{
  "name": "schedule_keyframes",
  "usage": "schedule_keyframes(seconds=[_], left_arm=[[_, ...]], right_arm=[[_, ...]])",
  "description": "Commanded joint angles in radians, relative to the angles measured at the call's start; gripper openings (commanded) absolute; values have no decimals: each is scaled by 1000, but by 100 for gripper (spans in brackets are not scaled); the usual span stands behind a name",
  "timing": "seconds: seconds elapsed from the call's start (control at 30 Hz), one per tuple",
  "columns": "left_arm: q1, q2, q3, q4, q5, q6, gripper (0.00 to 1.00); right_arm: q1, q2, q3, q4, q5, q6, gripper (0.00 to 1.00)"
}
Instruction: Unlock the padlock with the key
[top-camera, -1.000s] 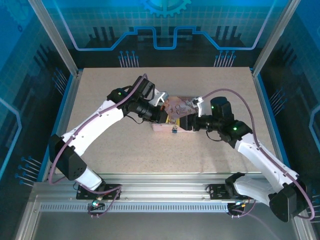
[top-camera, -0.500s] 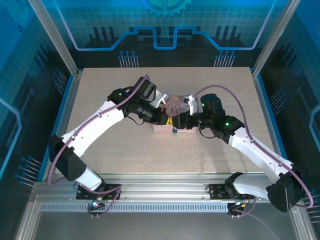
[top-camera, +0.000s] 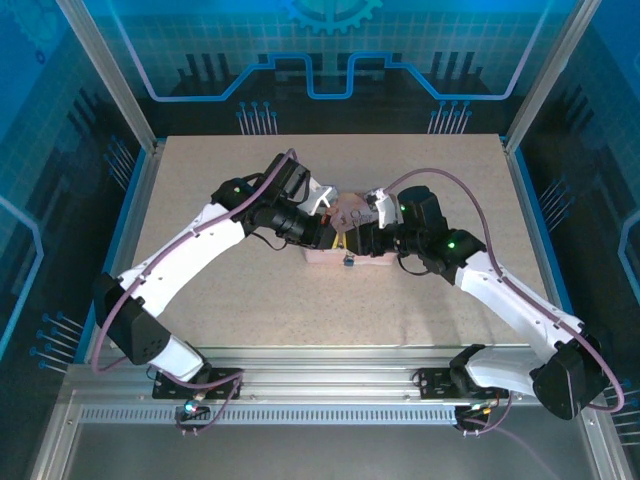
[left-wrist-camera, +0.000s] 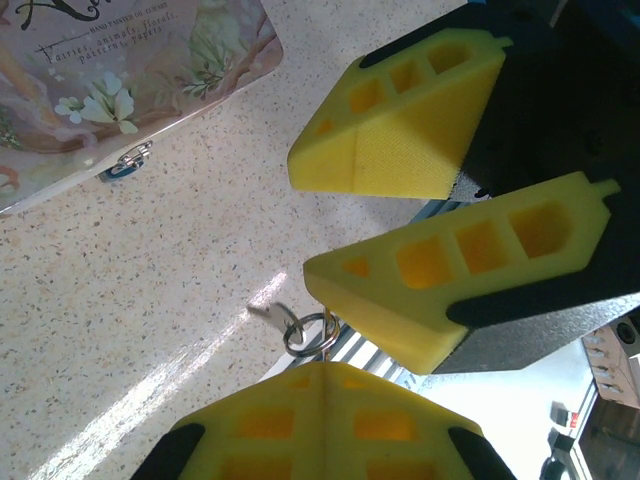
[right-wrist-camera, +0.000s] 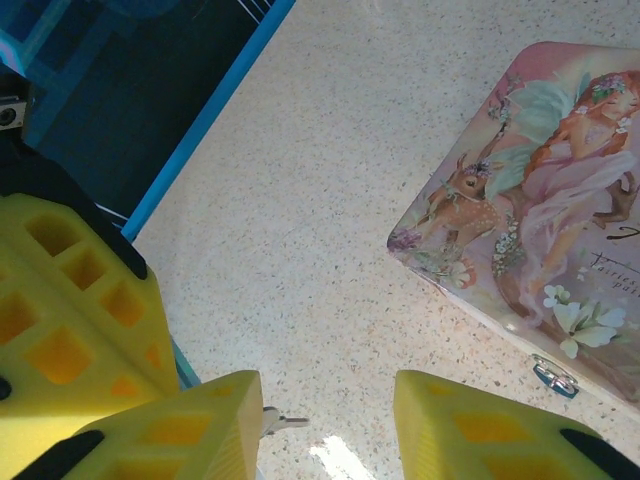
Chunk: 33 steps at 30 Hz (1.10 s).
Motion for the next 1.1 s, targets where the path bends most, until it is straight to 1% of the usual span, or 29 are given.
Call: schedule_keyframes(seconds=[0.0,0.17,0.33,0.53,0.73,0.87,1.07], left_arm=[[-6,-33,-15,11,8,11,0],[-6,-31,-16,13,11,10,0],[-6,-31,-15,19,13,5,0],[-6,-36,-17,22,9,3,0],[-6,-41,-17,24,7,-1,0],[-6,-43,-15,25,9,1,0],[-5,-44,-21,25,9,3,0]], right_arm=[[16,-28,5,14,-2,1,43],[20,-58,-9,24,-26,-9,44],[36,-47,-3,10,-41,-26,44],[53,-20,3,-13,-10,-39,44],[51,-9,5,-31,25,-42,41],[41,-8,3,-54,68,-31,36],[5,-53,-24,-51,94,-9,33]])
